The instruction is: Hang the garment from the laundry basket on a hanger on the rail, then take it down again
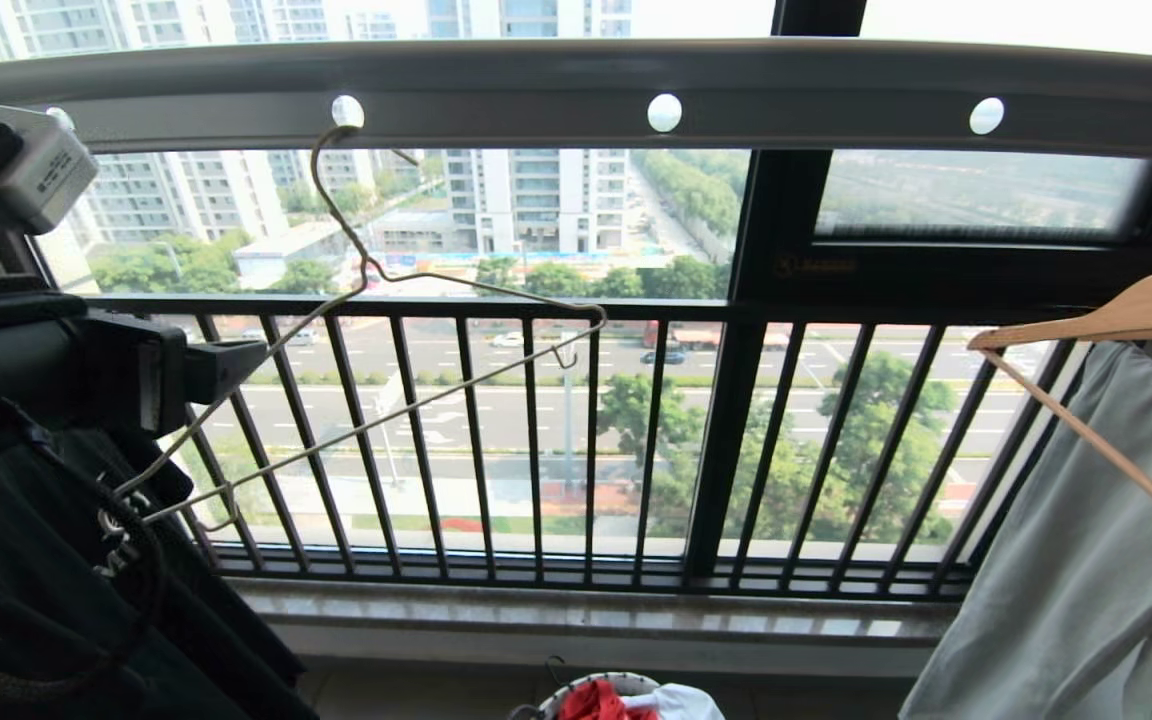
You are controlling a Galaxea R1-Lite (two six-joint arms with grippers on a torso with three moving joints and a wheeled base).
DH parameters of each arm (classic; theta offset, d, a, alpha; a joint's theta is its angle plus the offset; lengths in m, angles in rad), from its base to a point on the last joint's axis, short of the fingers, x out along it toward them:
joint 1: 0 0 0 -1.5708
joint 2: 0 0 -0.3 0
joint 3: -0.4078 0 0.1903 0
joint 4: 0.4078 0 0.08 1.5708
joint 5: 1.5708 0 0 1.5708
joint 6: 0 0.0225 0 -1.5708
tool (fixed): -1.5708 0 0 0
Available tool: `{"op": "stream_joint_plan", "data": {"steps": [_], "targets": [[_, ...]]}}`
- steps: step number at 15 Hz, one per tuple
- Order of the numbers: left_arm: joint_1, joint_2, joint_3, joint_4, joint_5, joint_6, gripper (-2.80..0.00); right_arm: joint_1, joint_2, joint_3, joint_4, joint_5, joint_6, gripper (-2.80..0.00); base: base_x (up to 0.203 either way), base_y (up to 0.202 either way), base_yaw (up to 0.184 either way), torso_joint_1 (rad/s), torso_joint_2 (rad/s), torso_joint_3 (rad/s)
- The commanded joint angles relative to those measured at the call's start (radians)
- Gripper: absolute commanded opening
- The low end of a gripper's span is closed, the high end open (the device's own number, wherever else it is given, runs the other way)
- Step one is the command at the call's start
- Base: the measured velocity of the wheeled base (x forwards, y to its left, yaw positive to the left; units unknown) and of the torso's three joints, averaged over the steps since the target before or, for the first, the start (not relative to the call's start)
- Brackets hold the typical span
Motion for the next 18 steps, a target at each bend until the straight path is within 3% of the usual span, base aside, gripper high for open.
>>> {"op": "stream_joint_plan", "data": {"steps": [1, 8, 10, 16, 18], "targets": [[0.000, -0.131, 0.026, 0.016, 0.003, -0.002, -2.80, 0.001, 0.000, 0.000, 0.000, 0.000, 0.000, -2.80, 0.000, 0.000, 0.000, 0.000, 0.00, 0.000], [0.011, -0.503, 0.210, 0.029, -0.028, 0.003, -2.80, 0.001, 0.000, 0.000, -0.003, -0.002, 0.009, -2.80, 0.000, 0.000, 0.000, 0.000, 0.00, 0.000], [0.059, -0.620, 0.262, 0.027, -0.045, 0.005, -2.80, 0.001, 0.000, 0.001, -0.003, -0.002, 0.009, -2.80, 0.000, 0.000, 0.000, 0.000, 0.00, 0.000], [0.325, -0.757, 0.300, 0.020, -0.056, 0.007, -2.80, 0.001, 0.000, 0.000, -0.002, -0.002, 0.009, -2.80, 0.000, 0.000, 0.000, 0.000, 0.00, 0.000], [0.347, -0.813, 0.317, 0.021, -0.057, 0.008, -2.80, 0.001, 0.001, 0.000, -0.003, -0.002, 0.009, -2.80, 0.000, 0.000, 0.000, 0.000, 0.00, 0.000]]}}
